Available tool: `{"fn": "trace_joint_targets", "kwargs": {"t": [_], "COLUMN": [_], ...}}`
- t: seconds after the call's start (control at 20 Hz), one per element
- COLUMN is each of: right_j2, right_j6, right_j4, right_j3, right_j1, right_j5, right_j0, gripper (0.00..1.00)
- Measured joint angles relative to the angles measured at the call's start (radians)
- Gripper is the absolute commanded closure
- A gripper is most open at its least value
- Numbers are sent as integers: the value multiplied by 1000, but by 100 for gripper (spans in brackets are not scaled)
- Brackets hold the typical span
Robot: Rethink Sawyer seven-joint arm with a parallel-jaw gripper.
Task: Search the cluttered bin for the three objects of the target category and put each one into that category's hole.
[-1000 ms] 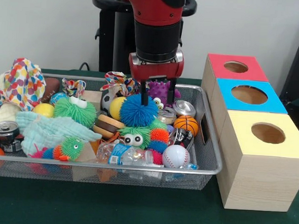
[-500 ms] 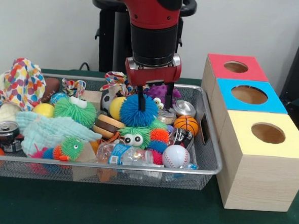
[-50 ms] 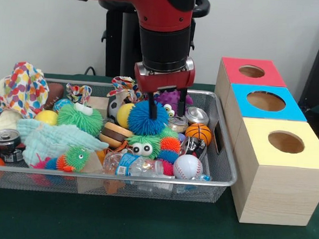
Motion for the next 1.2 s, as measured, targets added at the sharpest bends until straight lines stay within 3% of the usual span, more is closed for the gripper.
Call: {"fn": "trace_joint_targets", "kwargs": {"t": [1.2], "right_j2": [107], "right_j6": [-1], "right_j4": [-171], "right_j3": [-203], "right_j1": [92], "right_j5": [47], "right_j0": [-20], "gripper": [0]}}
